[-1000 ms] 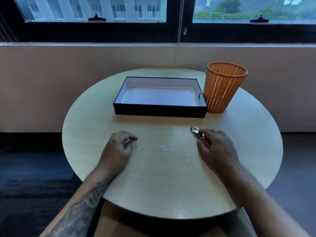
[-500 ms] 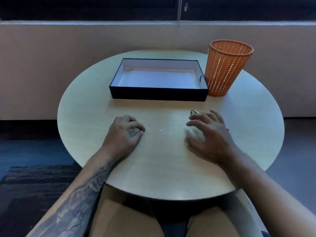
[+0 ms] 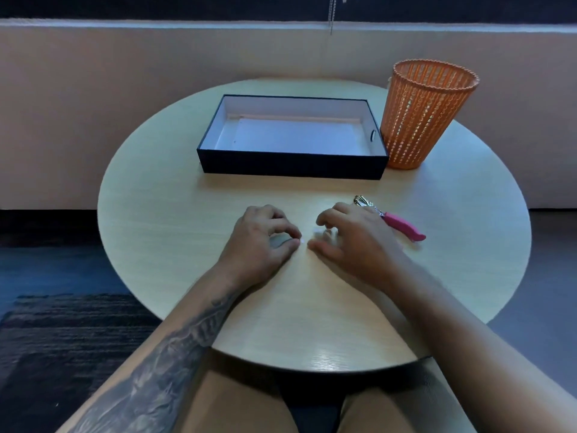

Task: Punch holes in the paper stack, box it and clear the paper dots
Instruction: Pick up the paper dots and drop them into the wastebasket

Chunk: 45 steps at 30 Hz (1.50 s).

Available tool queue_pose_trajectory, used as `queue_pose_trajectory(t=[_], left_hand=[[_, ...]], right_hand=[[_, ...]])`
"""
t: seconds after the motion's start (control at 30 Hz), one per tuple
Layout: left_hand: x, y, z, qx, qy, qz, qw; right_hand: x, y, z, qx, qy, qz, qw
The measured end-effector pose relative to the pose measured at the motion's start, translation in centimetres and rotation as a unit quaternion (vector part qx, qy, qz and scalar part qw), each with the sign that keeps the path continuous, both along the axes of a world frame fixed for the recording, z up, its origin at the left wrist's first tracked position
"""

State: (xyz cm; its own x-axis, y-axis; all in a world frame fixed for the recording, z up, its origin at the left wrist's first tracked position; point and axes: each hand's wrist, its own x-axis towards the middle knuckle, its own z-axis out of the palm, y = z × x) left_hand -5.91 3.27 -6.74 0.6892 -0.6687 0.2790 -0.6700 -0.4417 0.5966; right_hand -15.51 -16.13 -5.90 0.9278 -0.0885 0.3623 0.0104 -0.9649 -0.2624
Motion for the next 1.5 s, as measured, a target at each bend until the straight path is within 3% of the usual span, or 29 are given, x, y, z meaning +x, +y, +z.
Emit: queue_pose_trajectory(t=[0.27, 0.4, 0.57, 0.8, 0.9, 1.03, 1.17, 1.33, 1.5], left_hand=[[-0.6, 0.6, 0.4, -0.19, 0.117, 0.094, 0.97], [-0.9, 0.6, 0.6, -0.182, 0.118, 0.112, 0.97], [-0.8, 0.9, 0.3, -0.135, 0.065, 0.143, 0.978], [-1.0, 0.9, 0.2, -0.099, 0.077, 0.077, 0.989], [-1.1, 0.9, 0.5, -0.155, 0.121, 0.063, 0.978], [-0.9, 0.9, 0.3, -0.23, 0.129, 0.139, 0.955], [-0.9, 1.0, 0.1, -0.169, 0.104, 0.188, 0.962], [-1.0, 1.2, 0.1, -0.125, 0.093, 0.179, 0.972], [-0.9, 1.1, 0.2, -0.079, 0.091, 0.051, 0.991]], right_hand=[[-0.3, 1.1, -1.0, 0.158, -0.04, -0.021, 0.986], [-0.4, 1.2, -0.8, 0.19, -0.03, -0.033, 0.981], [-0.7, 1.2, -1.0, 0.294, -0.029, -0.049, 0.954], [-0.2, 0.8, -1.5, 0.158, -0.039, -0.007, 0.987], [-0.2, 0.8, -1.5, 0.166, -0.03, 0.0, 0.986], [-0.4, 0.9, -1.3, 0.188, -0.039, 0.001, 0.981], [-0.4, 1.0, -1.3, 0.18, -0.045, 0.004, 0.983], [-0.3, 1.0, -1.2, 0.192, -0.045, 0.001, 0.98], [-0.2, 0.8, -1.3, 0.175, -0.035, 0.008, 0.984]])
